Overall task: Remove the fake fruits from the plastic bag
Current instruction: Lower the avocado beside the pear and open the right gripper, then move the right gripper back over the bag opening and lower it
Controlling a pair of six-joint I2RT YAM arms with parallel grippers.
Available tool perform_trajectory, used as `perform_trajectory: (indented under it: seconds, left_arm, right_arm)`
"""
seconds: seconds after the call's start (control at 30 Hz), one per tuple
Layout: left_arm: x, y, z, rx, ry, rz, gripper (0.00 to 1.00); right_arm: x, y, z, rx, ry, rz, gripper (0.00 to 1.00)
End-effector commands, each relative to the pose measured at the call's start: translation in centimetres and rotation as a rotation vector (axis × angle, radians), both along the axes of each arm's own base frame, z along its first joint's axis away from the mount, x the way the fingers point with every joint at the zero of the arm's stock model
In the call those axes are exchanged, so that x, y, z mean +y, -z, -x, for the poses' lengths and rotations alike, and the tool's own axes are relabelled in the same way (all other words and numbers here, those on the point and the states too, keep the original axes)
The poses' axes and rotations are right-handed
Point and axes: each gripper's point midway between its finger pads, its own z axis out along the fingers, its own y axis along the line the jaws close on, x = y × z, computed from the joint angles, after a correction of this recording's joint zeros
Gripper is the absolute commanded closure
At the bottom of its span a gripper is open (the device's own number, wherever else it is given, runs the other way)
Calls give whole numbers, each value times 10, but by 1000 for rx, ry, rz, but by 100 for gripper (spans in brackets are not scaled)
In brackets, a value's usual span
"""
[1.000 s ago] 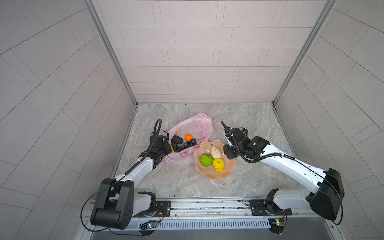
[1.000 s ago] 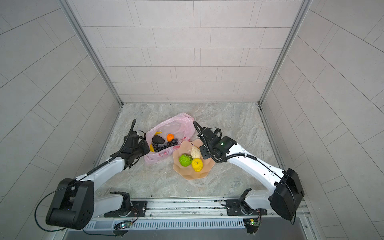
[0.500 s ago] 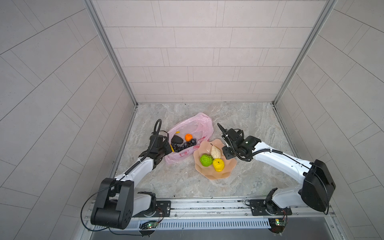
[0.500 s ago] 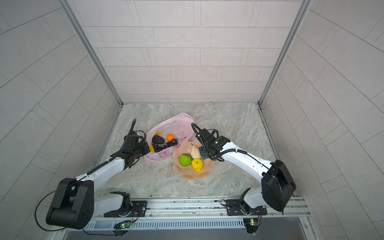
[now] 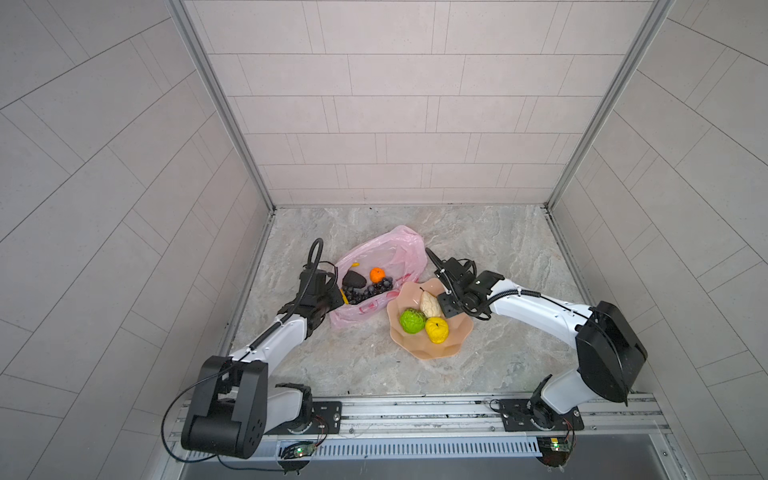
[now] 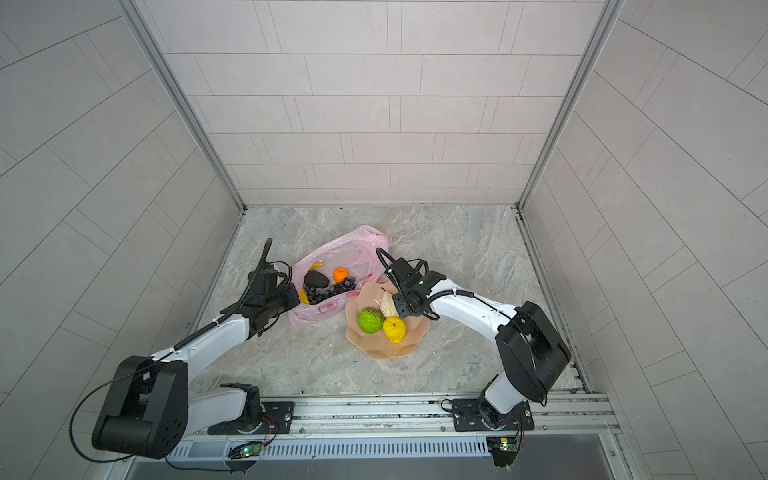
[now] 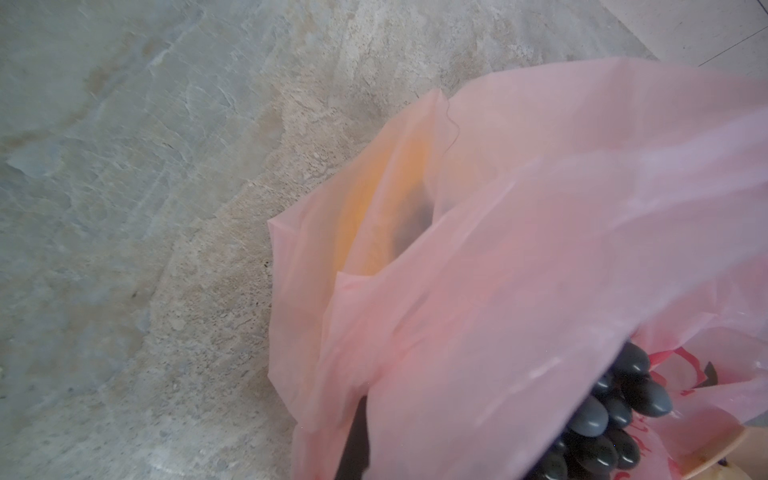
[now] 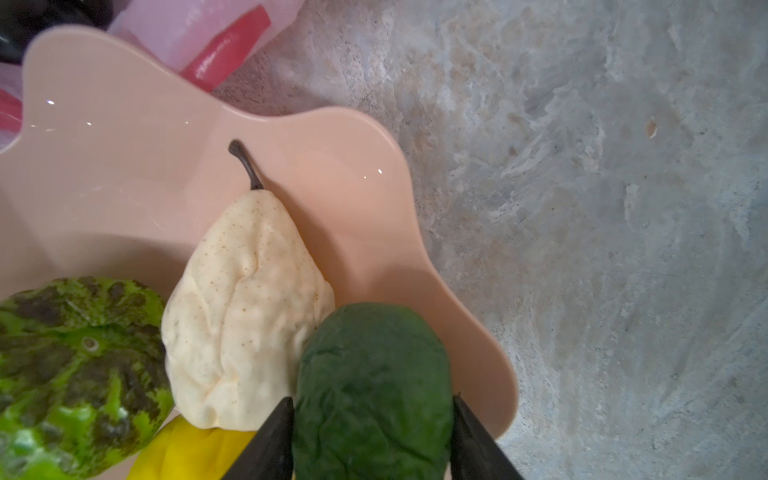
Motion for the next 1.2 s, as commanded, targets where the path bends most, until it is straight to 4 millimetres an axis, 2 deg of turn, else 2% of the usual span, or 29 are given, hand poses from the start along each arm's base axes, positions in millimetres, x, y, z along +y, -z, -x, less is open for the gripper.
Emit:
perform_trajectory:
  seconds: [0.0,0.17,0.5,0.8,0.87,0.97,1.13,1.17]
  left_arm:
    - [-2,-6,-4,-15,11,-5,96]
    - [-1,-8,-3,-20,12,-7,96]
    - [-2,-9,-3,-24,13,-6,96]
    - [-4,-11,-3,-30,22,0,95]
    - [-2,-10,-2,-27,18,-3,96]
    - [-1,-8,-2,-19,14,-14,96]
    - [2,-4,-3,-10,4,-22,96]
    - [1,-4,-3,-10,4,-20,96]
  right_arm:
    - [-3,4,-4,-8,3,21,42]
    - [-3,6,-3,-3,4,24,39]
    - [-4,-6,0,-20,9,-1,35]
    - [4,-52,3,-80,14,-67,31]
    - [12,-62,3,-99,-3,-84,31]
    - [36,-78,2,-136,-71,-107,30]
    - [85,-104,-5,-224,-213,-100,18]
    - [94,-106,-7,-225,-231,-111,11]
